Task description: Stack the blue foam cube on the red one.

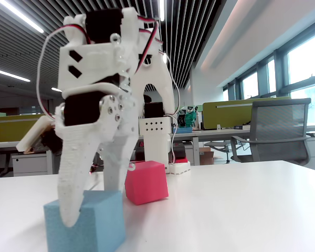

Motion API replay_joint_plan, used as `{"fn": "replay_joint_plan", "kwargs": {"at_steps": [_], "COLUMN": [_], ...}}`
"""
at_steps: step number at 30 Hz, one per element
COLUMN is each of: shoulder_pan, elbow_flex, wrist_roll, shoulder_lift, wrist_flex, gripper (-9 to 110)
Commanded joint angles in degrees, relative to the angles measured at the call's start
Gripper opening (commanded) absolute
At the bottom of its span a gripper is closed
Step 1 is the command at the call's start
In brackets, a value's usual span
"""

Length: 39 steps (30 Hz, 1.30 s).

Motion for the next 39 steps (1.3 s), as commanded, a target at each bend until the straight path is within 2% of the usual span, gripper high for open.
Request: {"fn": "replay_joint_plan", "kwargs": {"at_steps": [1, 13, 30, 39], "shoulder_pan": [-0.3, -1.0, -3.7, -4.8], "elbow_flex": [-1.6, 7.8, 44.7, 55.2], "wrist_roll": [0.4, 0.1, -0.6, -0.6], "shoulder_lift": [8.0, 29.4, 63.2, 72.5], "wrist_flex": [0.5, 9.5, 12.4, 12.7], "gripper": [22, 22, 22, 22]}}
